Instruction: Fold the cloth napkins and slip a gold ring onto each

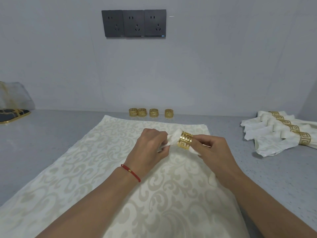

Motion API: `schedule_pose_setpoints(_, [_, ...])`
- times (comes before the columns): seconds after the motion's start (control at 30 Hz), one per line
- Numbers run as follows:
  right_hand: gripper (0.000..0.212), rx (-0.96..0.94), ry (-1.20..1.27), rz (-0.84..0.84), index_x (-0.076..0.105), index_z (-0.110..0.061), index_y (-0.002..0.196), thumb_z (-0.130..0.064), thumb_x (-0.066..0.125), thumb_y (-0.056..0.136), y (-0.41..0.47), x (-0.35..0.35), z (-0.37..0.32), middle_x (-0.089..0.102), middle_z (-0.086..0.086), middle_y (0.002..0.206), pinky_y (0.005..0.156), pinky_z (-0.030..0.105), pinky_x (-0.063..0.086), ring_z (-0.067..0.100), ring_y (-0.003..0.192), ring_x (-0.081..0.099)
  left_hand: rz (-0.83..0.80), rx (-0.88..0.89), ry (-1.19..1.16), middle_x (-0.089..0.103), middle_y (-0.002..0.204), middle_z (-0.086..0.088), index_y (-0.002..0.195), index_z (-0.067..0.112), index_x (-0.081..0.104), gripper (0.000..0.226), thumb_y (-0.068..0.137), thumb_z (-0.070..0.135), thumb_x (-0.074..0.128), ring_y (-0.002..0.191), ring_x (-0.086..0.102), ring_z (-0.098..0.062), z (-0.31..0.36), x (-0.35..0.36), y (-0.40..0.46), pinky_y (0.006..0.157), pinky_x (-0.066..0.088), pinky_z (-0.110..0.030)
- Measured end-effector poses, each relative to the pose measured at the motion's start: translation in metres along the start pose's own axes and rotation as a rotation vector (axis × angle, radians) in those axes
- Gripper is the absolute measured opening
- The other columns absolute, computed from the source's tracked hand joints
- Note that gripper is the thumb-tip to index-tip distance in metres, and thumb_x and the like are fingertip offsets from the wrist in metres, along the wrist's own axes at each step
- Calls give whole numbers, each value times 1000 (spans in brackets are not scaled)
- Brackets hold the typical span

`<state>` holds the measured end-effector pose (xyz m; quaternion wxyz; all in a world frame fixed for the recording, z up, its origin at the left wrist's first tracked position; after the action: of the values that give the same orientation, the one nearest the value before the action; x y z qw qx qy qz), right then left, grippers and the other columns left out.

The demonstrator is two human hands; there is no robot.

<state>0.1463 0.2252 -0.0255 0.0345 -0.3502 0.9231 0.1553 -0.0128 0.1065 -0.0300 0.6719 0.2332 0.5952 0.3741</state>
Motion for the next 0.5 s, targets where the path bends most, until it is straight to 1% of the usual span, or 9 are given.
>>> schedule_pose_setpoints(0.07, [11,40,27,-17,83,-27,84,-25,75,91,-1,-1,-1,77,-21,87,74,22,50,-8,80,69,-3,35,6,50,61,2,71,8,60,17,66,-4,72,69,36,-14,3,-1,0,76,29,0])
schedule_pose_setpoints(0.1, [9,65,41,-27,84,-24,85,-26,77,90,-1,-3,-1,74,-22,75,68,19,47,-7,68,67,-4,62,2,47,61,3,70,7,59,18,67,-5,71,68,34,-14,5,-2,1,77,28,1])
schedule_pose_setpoints(0.17, [11,128,84,-48,83,-15,87,-25,78,88,-2,-4,3,58,-19,53,52,11,39,-2,43,52,-9,127,-6,37,61,6,68,7,54,20,70,-7,69,66,27,-11,9,-2,1,78,27,-1])
schedule_pose_setpoints(0.2, [13,159,98,-56,83,-12,86,-25,79,86,-2,-3,4,51,-16,52,46,11,34,0,39,43,-11,152,-4,33,62,7,68,6,53,21,71,-8,68,66,24,-10,10,-2,1,79,27,-3])
schedule_pose_setpoints(0.27, [20,190,75,-54,82,-12,81,-31,84,81,0,-4,9,42,-5,61,46,15,28,2,45,32,-14,172,8,35,62,6,69,6,54,20,72,-8,67,66,27,-12,9,-1,1,81,27,-5])
schedule_pose_setpoints(0.33, [27,198,63,-45,82,-11,82,-37,86,77,3,-5,10,38,1,71,48,19,27,6,50,30,-15,170,16,40,62,4,70,6,56,18,72,-8,68,67,32,-13,9,-1,0,83,27,-6])
schedule_pose_setpoints(0.37, [28,208,73,-45,82,-12,84,-38,86,76,3,-5,10,39,2,72,47,19,27,6,50,29,-15,176,18,41,62,3,70,6,56,18,72,-7,68,68,33,-13,9,-1,0,84,27,-7])
schedule_pose_setpoints(0.43, [27,235,114,-58,84,-21,87,-43,86,71,2,-6,10,43,1,71,47,21,26,7,49,29,-12,212,16,40,63,4,70,7,53,20,72,-8,67,67,32,-12,11,-2,1,83,29,-11])
schedule_pose_setpoints(0.5, [32,273,165,-55,85,-27,90,-46,86,64,2,-6,14,48,2,72,47,24,24,8,50,29,-5,275,15,32,66,9,69,12,44,29,72,-9,64,66,26,-11,14,-2,3,81,31,-20])
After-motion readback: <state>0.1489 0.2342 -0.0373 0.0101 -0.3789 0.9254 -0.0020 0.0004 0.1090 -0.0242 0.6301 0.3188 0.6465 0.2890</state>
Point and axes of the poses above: each hand's wrist, its own y-axis towards the middle knuckle, its own x-axis out of the palm, z = x × y, the point moved 3 cm from there along y, towards the middle knuckle
